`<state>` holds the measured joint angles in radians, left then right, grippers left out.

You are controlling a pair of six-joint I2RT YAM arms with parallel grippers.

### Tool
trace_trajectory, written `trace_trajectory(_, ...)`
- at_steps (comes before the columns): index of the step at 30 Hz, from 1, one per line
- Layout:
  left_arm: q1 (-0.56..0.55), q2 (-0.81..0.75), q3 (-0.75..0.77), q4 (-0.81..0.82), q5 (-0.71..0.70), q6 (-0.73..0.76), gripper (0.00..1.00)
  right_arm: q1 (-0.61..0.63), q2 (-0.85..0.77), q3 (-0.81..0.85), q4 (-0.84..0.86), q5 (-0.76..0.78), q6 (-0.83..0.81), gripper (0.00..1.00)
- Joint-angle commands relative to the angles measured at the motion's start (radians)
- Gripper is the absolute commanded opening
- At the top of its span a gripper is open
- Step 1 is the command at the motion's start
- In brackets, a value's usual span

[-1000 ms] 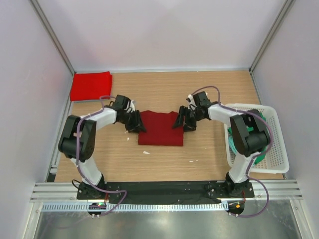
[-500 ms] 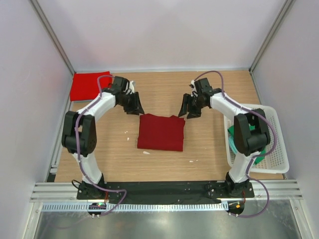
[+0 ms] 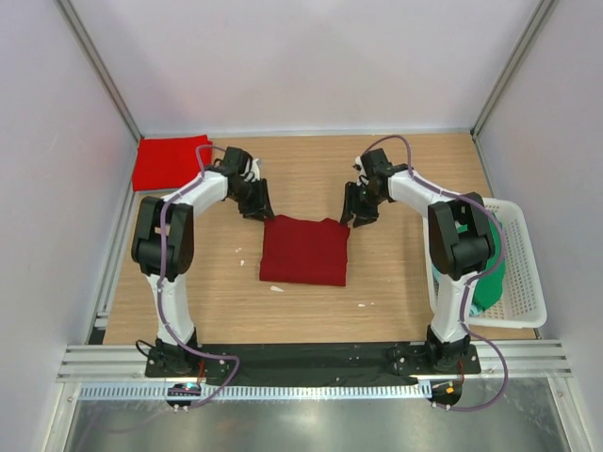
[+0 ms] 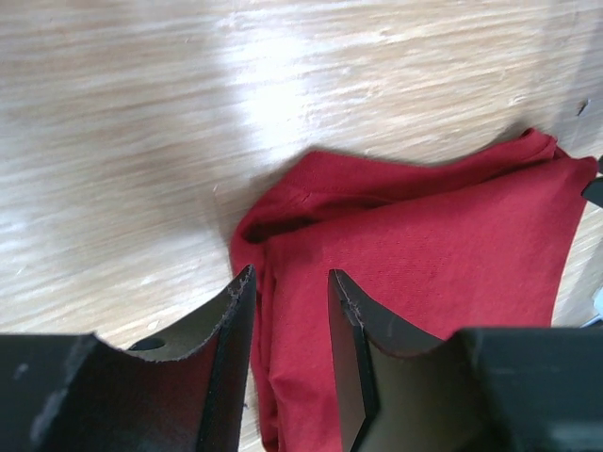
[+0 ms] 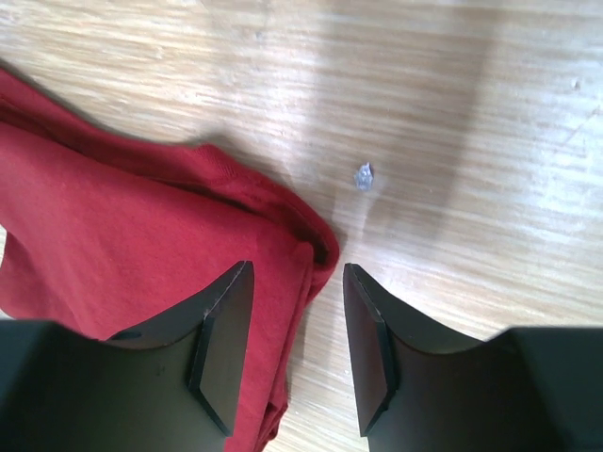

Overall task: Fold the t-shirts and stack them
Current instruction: Fold the tshirt

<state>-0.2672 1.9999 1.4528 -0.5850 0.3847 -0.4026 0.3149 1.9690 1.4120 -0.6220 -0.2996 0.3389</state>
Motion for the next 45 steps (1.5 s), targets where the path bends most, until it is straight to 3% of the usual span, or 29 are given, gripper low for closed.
trace_trajectory(1,-0.012,0.026,0.041,0.013,-0.003,0.010,0.37,0.001,0.014,0.051,0.011,-0.007,-0.021,0.49)
trace_trajectory(13,-0.029,0.043,0.049,-0.001,-0.035,0.002,0.33,0.001,0.042,0.061,0.011,-0.049,-0.021,0.37)
trace_trajectory(24,-0.029,0.079,0.106,-0.018,-0.050,0.001,0.34,0.001,0.047,0.067,0.010,-0.038,-0.029,0.37)
trace_trajectory(28,-0.029,0.100,0.124,-0.015,-0.041,-0.008,0.27,0.001,0.059,0.071,0.011,-0.055,-0.028,0.28)
trace_trajectory(34,-0.030,0.114,0.127,-0.012,-0.029,-0.010,0.24,0.001,0.064,0.068,0.018,-0.067,-0.018,0.28)
trace_trajectory(35,-0.029,0.115,0.127,-0.012,-0.026,-0.008,0.21,0.003,0.064,0.070,0.019,-0.070,-0.017,0.27)
trace_trajectory(37,-0.030,0.115,0.129,-0.013,-0.023,-0.010,0.13,0.001,0.065,0.074,0.016,-0.073,-0.015,0.17)
trace_trajectory(38,-0.030,0.115,0.132,-0.013,-0.020,-0.008,0.00,0.001,0.061,0.076,0.016,-0.073,-0.014,0.14)
trace_trajectory(40,-0.029,0.093,0.127,-0.012,-0.030,-0.013,0.00,0.001,0.044,0.087,0.004,-0.073,-0.009,0.08)
trace_trajectory(45,-0.029,-0.018,0.104,-0.022,-0.038,-0.036,0.00,0.010,-0.034,0.107,-0.068,-0.058,0.005,0.04)
